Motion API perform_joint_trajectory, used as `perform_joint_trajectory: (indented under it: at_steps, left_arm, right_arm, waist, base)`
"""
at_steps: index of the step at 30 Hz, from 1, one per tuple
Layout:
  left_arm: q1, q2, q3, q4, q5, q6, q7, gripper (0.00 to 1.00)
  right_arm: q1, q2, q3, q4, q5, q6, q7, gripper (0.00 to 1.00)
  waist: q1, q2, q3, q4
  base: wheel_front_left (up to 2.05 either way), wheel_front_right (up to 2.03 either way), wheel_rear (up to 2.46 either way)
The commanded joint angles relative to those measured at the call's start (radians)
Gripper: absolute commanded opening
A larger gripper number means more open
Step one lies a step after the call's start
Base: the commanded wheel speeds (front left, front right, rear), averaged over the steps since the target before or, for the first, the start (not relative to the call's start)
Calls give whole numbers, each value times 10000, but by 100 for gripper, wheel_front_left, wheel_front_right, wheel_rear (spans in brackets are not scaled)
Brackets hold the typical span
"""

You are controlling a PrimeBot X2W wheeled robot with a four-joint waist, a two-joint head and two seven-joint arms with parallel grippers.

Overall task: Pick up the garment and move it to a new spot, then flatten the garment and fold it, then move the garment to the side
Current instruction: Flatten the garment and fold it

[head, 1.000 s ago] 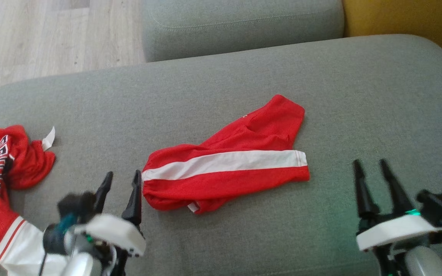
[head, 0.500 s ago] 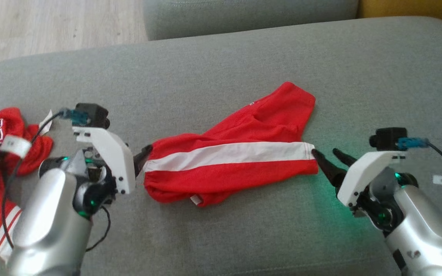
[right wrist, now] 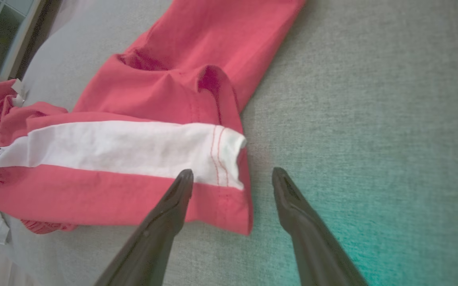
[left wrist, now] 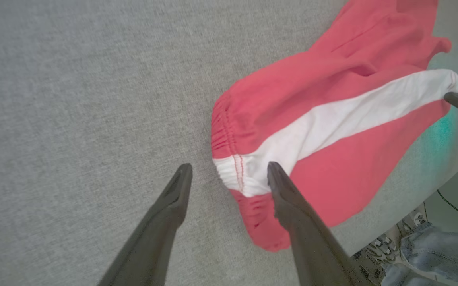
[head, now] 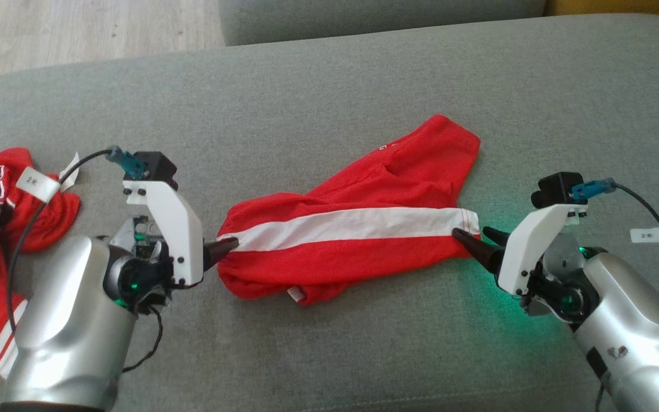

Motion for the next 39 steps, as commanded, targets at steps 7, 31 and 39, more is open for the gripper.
perform_joint_trajectory:
  at_steps: [7,31,39]
  left_arm:
    - [-747,310,308,-72,-309,-45,325,100]
    - [-831,528,243,-468,-1492,-230,-883,0]
    - [-3396,77,170,-193,-697,307,-1602,0]
  right_arm:
    - [-647,-214,588,-221,413,77,18,100]
    - [-923,-1246,1815,-1834,1603,77,-3233,0]
    - [-3143,-2194,1917,-2626,2567,77,-3469,0]
  waist:
    - [0,0,151,18]
    - [0,0,-270,-54]
    - [0,0,1287,25]
  base:
    - [0,0,0]
    - [0,0,0]
    - [0,0,0]
